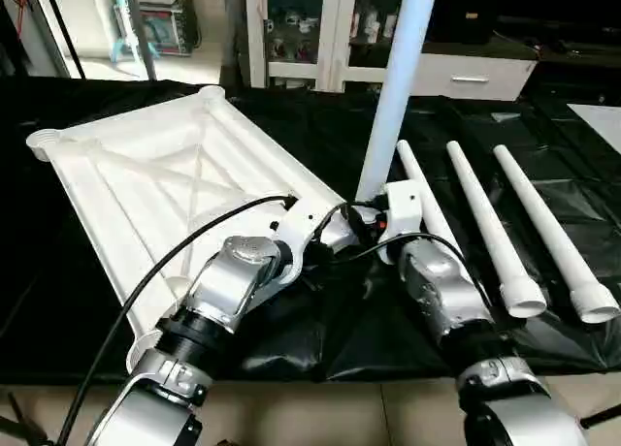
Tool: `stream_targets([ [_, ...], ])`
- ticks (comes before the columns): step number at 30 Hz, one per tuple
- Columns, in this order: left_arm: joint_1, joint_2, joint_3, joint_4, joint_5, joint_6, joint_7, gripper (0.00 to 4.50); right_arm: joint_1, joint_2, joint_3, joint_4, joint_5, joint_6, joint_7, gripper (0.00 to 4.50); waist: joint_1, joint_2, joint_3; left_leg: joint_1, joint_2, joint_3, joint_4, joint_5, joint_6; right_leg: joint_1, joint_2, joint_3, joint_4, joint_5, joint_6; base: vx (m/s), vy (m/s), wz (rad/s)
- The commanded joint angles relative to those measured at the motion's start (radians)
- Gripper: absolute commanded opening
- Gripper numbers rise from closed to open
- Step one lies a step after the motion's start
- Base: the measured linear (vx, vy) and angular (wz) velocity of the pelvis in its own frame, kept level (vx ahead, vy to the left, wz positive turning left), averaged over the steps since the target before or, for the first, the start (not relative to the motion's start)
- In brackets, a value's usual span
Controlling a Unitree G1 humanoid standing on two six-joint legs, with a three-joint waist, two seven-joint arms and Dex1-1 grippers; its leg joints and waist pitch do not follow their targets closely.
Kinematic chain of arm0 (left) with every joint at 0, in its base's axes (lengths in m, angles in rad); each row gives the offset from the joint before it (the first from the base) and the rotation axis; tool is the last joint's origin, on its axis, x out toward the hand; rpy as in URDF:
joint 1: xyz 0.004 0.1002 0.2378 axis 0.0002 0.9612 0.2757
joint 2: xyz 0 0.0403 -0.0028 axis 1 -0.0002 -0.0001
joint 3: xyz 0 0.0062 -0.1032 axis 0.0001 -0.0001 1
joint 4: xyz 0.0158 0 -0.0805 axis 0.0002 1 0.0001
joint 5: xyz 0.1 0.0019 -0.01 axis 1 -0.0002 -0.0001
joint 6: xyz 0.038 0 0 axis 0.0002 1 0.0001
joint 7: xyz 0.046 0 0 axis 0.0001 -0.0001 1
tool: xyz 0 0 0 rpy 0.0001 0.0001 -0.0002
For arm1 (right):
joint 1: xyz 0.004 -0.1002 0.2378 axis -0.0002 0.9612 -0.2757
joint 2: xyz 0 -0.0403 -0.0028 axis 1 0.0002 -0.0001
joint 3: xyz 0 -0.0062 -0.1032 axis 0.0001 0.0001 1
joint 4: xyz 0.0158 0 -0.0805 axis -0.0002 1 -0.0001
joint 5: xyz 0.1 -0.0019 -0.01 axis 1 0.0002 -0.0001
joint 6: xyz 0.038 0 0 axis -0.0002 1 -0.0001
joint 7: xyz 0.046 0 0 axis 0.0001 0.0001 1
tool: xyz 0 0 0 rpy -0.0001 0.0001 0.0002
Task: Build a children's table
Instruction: Rotate leg to tighten
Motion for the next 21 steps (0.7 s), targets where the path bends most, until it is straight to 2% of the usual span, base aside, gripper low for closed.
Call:
stream_targets([
  [1,0.003,0.01,0.036,0.02,-0.002,-0.06,0.017,0.0,0.025,-0.005,0.03,-0.045,0.003,0.027,0.042,3.81,0.004,-0.008,-0.048,-0.009,0.06,-0.032,-0.083,-0.171,0.032,0.038,-0.072,0.053,-0.088,-0.219,-0.159,0.0,0.0,0.0],
  [3,0.001,0.015,0.03,0.026,-0.002,-0.087,0.004,0.0,0.046,-0.017,0.031,-0.085,0.004,0.034,0.045,3.86,0.004,-0.009,-0.053,-0.007,0.06,-0.029,-0.078,-0.14,0.039,0.038,-0.072,0.054,-0.084,-0.175,-0.172,0.0,0.0,0.0],
  [4,-0.002,0.016,0.029,0.031,-0.002,-0.098,-0.001,0.0,0.064,-0.024,0.03,-0.117,0.003,0.04,0.04,3.9,0.006,-0.007,-0.054,-0.005,0.06,-0.027,-0.074,-0.104,0.05,0.038,-0.07,0.056,-0.08,-0.121,-0.182,0.0,0.0,0.0],
  [5,-0.006,0.016,0.026,0.038,-0.001,-0.109,-0.006,0.0,0.077,-0.03,0.029,-0.142,0.0,0.048,0.032,3.99,0.007,-0.01,-0.058,-0.006,0.057,-0.025,-0.068,-0.053,0.068,0.039,-0.066,0.056,-0.069,-0.035,-0.2,0.0,0.0,0.0],
  [7,-0.017,0.012,0.022,0.059,0.002,-0.131,-0.005,0.0,0.101,-0.04,0.027,-0.185,-0.007,0.065,0.025,4.2,0.01,-0.006,-0.058,-0.004,0.057,-0.021,-0.066,-0.024,0.092,0.037,-0.065,0.055,-0.063,0.027,-0.226,0.0,0.0,0.0],
  [8,-0.02,0.01,0.021,0.065,0.002,-0.132,-0.003,0.0,0.106,-0.042,0.027,-0.194,-0.01,0.068,0.024,4.24,0.01,-0.008,-0.057,-0.005,0.056,-0.02,-0.065,-0.025,0.097,0.037,-0.064,0.054,-0.064,0.031,-0.228,0.0,0.0,0.0],
  [9,-0.032,0.003,0.016,0.089,0.005,-0.151,0.0,0.0,0.126,-0.049,0.029,-0.225,-0.023,0.08,0.015,4.26,0.01,-0.005,-0.057,-0.005,0.056,-0.02,-0.065,-0.034,0.099,0.039,-0.065,0.054,-0.066,0.025,-0.235,0.0,0.0,0.0],
  [10,-0.041,-0.003,0.012,0.108,0.006,-0.172,-0.002,0.0,0.138,-0.052,0.029,-0.244,-0.028,0.09,0.011,4.38,0.012,-0.007,-0.056,-0.005,0.057,-0.02,-0.065,-0.045,0.098,0.039,-0.067,0.055,-0.067,0.013,-0.234,0.0,0.0,0.0],
  [11,-0.046,-0.008,0.012,0.118,0.005,-0.183,-0.002,0.0,0.143,-0.053,0.03,-0.253,-0.029,0.094,0.008,4.38,0.012,-0.002,-0.055,-0.004,0.058,-0.021,-0.068,-0.068,0.091,0.038,-0.068,0.054,-0.071,-0.022,-0.231,0.0,0.0,0.0],
  [13,-0.071,-0.044,0.031,0.163,-0.007,-0.212,0.016,0.0,0.168,-0.057,0.03,-0.293,-0.036,0.115,-0.009,4.38,0.009,-0.005,-0.052,-0.004,0.058,-0.02,-0.07,-0.107,0.072,0.037,-0.065,0.055,-0.08,-0.08,-0.217,0.0,0.0,0.0],
  [14,-0.077,-0.056,0.043,0.169,-0.023,-0.196,0.006,0.0,0.177,-0.059,0.029,-0.309,-0.037,0.125,-0.016,4.38,0.014,-0.002,-0.051,0.003,0.059,-0.019,-0.069,-0.129,0.064,0.031,-0.068,0.057,-0.084,-0.109,-0.214,0.0,0.0,0.0],
  [15,-0.079,-0.061,0.049,0.169,-0.031,-0.185,-0.003,0.0,0.183,-0.059,0.029,-0.317,-0.037,0.13,-0.018,4.38,0.015,-0.003,-0.051,0.003,0.059,-0.018,-0.07,-0.134,0.061,0.031,-0.068,0.057,-0.085,-0.12,-0.214,0.0,0.0,0.0],
  [16,-0.081,-0.065,0.053,0.17,-0.036,-0.177,-0.003,0.28,0.187,-0.059,0.028,-0.324,-0.037,0.135,-0.022,4.45,0.019,-0.003,-0.052,0.0,0.061,-0.02,-0.071,-0.131,0.056,0.034,-0.07,0.057,-0.084,-0.129,-0.211,0.0,0.0,0.0],
  [17,-0.083,-0.068,0.057,0.171,-0.041,-0.169,-0.004,0.45,0.191,-0.059,0.027,-0.33,-0.037,0.14,-0.026,4.5,0.019,0.0,-0.052,-0.003,0.062,-0.021,-0.072,-0.122,0.053,0.035,-0.069,0.056,-0.081,-0.117,-0.207,0.0,0.0,0.0],
  [18,-0.085,-0.072,0.057,0.172,-0.043,-0.162,-0.005,0.57,0.201,-0.059,0.027,-0.341,-0.037,0.147,-0.031,4.5,0.022,0.008,-0.053,0.0,0.062,-0.021,-0.072,-0.115,0.051,0.033,-0.069,0.056,-0.079,-0.101,-0.21,0.0,0.0,0.0],
  [20,-0.089,-0.079,0.062,0.18,-0.046,-0.175,0.005,0.72,0.223,-0.06,0.03,-0.37,-0.045,0.16,-0.042,4.5,0.029,0.007,-0.06,0.003,0.062,-0.019,-0.065,-0.049,0.063,0.034,-0.064,0.055,-0.065,0.035,-0.231,0.0,0.0,0.0],
  [21,-0.089,-0.079,0.062,0.18,-0.046,-0.175,0.005,0.72,0.223,-0.06,0.03,-0.37,-0.045,0.16,-0.042,4.5,0.029,0.007,-0.06,0.003,0.062,-0.019,-0.065,-0.049,0.063,0.034,-0.064,0.055,-0.065,0.035,-0.231,0.0,0.0,0.0],
])
